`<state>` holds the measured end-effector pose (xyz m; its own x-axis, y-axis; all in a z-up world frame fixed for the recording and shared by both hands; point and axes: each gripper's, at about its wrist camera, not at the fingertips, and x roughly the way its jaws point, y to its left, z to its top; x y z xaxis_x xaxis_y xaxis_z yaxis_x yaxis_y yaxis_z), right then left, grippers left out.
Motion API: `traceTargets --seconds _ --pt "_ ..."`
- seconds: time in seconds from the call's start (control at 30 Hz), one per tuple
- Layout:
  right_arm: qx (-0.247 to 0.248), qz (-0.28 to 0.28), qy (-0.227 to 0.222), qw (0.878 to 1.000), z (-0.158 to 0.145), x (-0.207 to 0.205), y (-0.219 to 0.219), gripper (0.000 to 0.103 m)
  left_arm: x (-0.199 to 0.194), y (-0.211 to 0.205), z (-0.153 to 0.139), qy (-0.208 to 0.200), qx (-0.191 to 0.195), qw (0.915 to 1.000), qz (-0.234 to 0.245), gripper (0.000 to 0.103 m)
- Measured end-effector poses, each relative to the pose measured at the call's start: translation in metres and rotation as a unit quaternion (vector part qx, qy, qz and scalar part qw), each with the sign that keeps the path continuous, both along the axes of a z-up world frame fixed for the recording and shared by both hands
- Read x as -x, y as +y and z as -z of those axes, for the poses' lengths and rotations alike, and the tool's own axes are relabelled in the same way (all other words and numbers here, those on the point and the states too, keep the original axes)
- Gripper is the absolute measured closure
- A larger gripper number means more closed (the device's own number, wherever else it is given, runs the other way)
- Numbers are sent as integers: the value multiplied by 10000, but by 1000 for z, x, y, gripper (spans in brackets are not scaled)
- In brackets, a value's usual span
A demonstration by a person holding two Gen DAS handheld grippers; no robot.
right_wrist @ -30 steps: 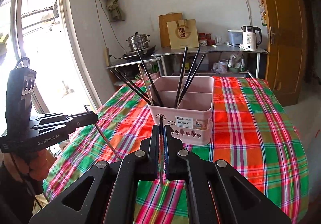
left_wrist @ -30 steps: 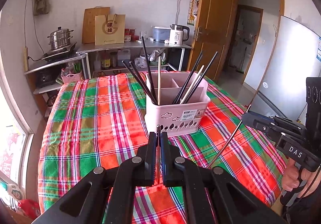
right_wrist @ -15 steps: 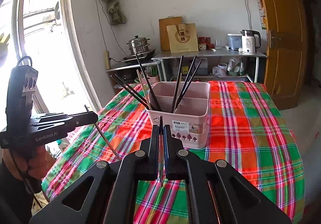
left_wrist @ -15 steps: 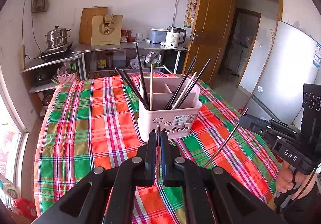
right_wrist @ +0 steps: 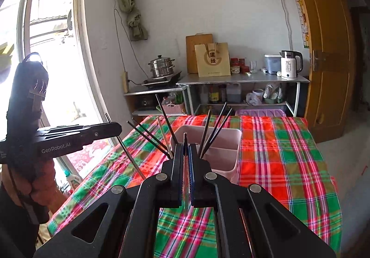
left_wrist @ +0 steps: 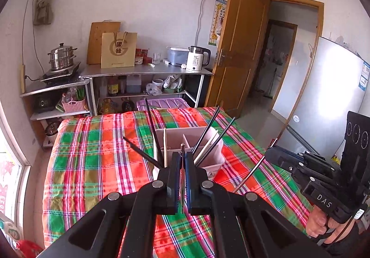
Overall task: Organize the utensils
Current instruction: 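Lift the left tool's silver chopstick over the basket while the right tool carries its own, then lower both silver chopsticks into the basket and open both tools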
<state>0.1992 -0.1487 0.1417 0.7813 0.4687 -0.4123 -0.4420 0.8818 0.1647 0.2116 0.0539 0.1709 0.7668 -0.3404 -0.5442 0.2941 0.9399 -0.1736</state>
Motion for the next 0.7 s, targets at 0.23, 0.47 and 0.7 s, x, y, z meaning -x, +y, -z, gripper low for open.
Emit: traceTargets --seconds 0.23,0.47,0.7 --pt "-91 -72 -237 9997 -21 -22 10 99 -25 -6 -29 -247 -24 9997 -30 99" --pt "-99 -68 -372 9992 -30 -46 18 99 -54 -7 -37 -291 -41 9996 -58 99" --pt "-116 17 -353 9993 -23 -67 20 99 -80 -13 -26 -220 -80 9997 -17 99"
